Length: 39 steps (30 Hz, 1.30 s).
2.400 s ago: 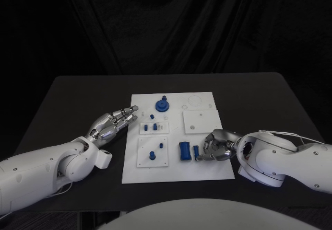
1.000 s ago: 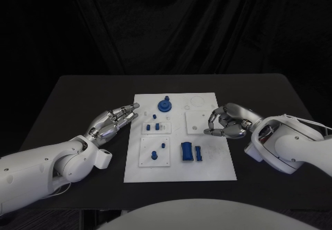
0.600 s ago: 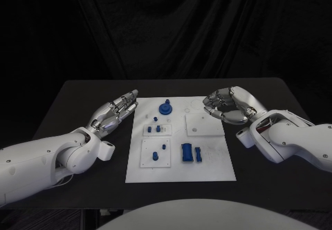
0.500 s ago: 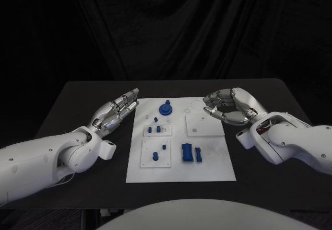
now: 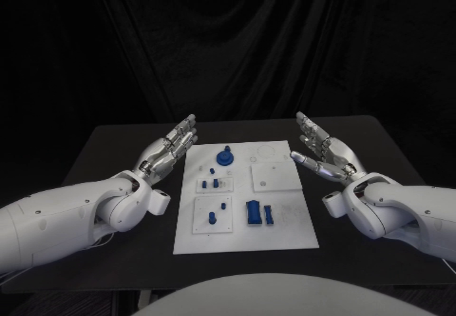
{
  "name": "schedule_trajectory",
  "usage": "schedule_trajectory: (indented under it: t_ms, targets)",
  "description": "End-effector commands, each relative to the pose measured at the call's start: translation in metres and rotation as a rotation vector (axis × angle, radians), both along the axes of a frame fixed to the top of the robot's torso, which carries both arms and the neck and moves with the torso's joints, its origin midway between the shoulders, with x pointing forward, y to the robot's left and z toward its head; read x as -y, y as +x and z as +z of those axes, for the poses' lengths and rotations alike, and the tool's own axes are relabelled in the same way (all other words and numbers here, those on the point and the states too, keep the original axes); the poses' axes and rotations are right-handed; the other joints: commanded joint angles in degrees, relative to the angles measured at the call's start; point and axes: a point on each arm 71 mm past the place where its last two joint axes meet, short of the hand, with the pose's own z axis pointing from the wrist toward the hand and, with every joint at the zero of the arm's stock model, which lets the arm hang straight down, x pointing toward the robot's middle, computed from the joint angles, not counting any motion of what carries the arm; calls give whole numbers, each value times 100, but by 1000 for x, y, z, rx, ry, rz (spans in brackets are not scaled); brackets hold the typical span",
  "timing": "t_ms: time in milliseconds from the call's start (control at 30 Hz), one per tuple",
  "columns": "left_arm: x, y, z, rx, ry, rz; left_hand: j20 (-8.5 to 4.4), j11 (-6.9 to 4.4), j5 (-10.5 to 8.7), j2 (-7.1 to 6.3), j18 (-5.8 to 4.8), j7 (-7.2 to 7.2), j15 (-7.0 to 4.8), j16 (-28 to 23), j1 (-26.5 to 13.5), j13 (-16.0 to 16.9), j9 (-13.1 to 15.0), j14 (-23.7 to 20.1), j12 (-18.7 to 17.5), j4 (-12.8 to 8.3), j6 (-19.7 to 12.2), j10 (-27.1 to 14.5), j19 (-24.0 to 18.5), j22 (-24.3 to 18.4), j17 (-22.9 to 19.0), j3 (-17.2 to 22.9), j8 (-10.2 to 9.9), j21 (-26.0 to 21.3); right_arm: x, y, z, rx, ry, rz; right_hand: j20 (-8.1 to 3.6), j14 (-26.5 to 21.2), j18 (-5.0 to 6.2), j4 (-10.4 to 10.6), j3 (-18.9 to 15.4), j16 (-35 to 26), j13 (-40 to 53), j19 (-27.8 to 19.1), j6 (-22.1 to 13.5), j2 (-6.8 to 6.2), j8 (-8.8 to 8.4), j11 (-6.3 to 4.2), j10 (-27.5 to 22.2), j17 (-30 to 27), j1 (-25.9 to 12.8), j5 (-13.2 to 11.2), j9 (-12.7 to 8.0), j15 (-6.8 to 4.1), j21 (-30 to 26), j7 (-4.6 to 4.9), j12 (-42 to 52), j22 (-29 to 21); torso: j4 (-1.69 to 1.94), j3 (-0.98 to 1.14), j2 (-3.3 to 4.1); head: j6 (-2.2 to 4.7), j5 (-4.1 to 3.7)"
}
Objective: Assemble the parts on the task board
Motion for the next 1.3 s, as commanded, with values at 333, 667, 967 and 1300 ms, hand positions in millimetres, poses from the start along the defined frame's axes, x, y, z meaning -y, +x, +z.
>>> schedule_trajectory:
  t_ms: [333, 667, 967, 1300]
  targets:
    - [-1, -1, -7, -2, 19, 28, 58, 130, -672, -492, -344, 383, 177, -20, -2439, -17, -92, 7, -19, -632, -494, -4, -1, -7, -6, 712, -110, -20, -4, 0, -5, -20, 78, 20, -376, -3, -489, -691, 310, -23, -177, -72, -749, 155, -132, 302, -349, -5, -2311, -409, -137, 175, -55, 490, -360, -203, -65, -8, -71, 3, 75]
    - [8, 8, 4, 1, 23, 145, 58, 599, -672, -1603, -975, 812, 177, -20, -6040, -17, -92, 7, -19, -1665, -494, -4, -1, -7, -6, 1934, -110, -20, -30, 31, 10, -44, 167, -119, -918, -3, -489, -1731, 1052, -23, -177, -72, -749, 958, -132, 922, -349, -5, -5570, -988, -137, 175, -55, 1446, -360, -203, -102, -27, -78, 382, 88]
    - [23, 22, 25, -29, 24, 380, 58, 599, -672, -1603, -975, 812, 177, -20, -6683, -17, -92, 7, -19, -1665, -494, -4, -1, -7, -6, 1934, -110, -20, -64, 62, 29, -125, 303, -291, -918, -3, -489, -1731, 1052, -23, -177, -72, -749, 958, -132, 922, -349, -5, -6155, -988, -137, 175, -55, 1446, -360, -203, -174, -64, -93, 1115, 112]
    - [32, 28, 40, -83, 21, 552, 58, 599, -672, -1603, -975, 812, 177, -20, -6683, -17, -92, 7, -19, -1665, -494, -4, -1, -7, -6, 1934, -110, -20, -69, 66, 31, -143, 326, -317, -918, -3, -489, -1731, 1052, -23, -177, -72, -749, 958, -132, 922, -349, -5, -6155, -988, -137, 175, -55, 1446, -360, -203, -218, -86, -102, 1552, 126]
